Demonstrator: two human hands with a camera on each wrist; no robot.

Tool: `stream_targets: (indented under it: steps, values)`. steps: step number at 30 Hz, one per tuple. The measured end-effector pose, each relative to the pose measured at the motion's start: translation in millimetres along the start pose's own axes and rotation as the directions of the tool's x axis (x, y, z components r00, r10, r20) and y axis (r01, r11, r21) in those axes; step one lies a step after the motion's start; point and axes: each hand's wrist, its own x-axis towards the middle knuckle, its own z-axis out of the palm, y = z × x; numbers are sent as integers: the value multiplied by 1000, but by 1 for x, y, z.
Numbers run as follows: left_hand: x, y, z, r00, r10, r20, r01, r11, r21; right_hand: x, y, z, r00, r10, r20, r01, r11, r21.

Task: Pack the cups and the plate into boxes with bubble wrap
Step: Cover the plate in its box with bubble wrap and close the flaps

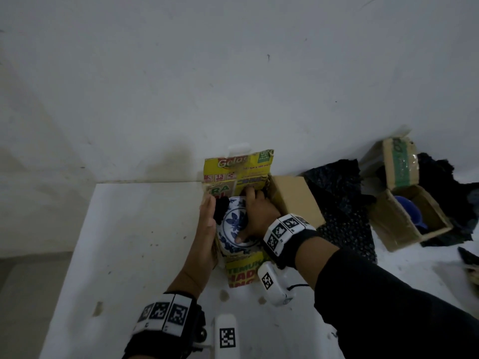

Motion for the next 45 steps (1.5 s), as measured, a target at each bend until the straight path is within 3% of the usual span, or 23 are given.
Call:
stream_targets:
  steps: [4,8,13,20,24,33,37,41,45]
  values:
    - [-2,-3,-4,999,-34,-16,35,999,32,-9,-7,0,999,21,-41,-28,985,-168]
    - [-2,0,-1,999,-43,-3,43,998,50,-17,-9,7,975,-61,-212,-40,896,-442]
    - [-2,-2,1,1000,-24,-2,24,999,37,-12,-5,15,980,-114,-166,56,947,-318]
    - [1,-3,1,1000,-2,10,2,998,62,0,4,20,998,-31,-49,26,996,-86]
    - [0,-3,0,1000,-4,18,3,997,72,3,6,13,1000,15,-22,-15,999,-43]
    - [0,-3,-2,1000,-4,29,1,994,109,8,5,3,1000,-9,28,12,994,-108]
    - [0,0,0,1000,-17,22,15,997,76,-7,0,8,995,-37,-95,24,992,-126]
    - [-1,2,1,1000,-20,24,19,999,51,-18,-5,10,957,-126,-260,9,912,-411]
    - [-2,2,0,1000,-16,20,15,999,52,-15,-3,13,978,-99,-183,19,919,-393]
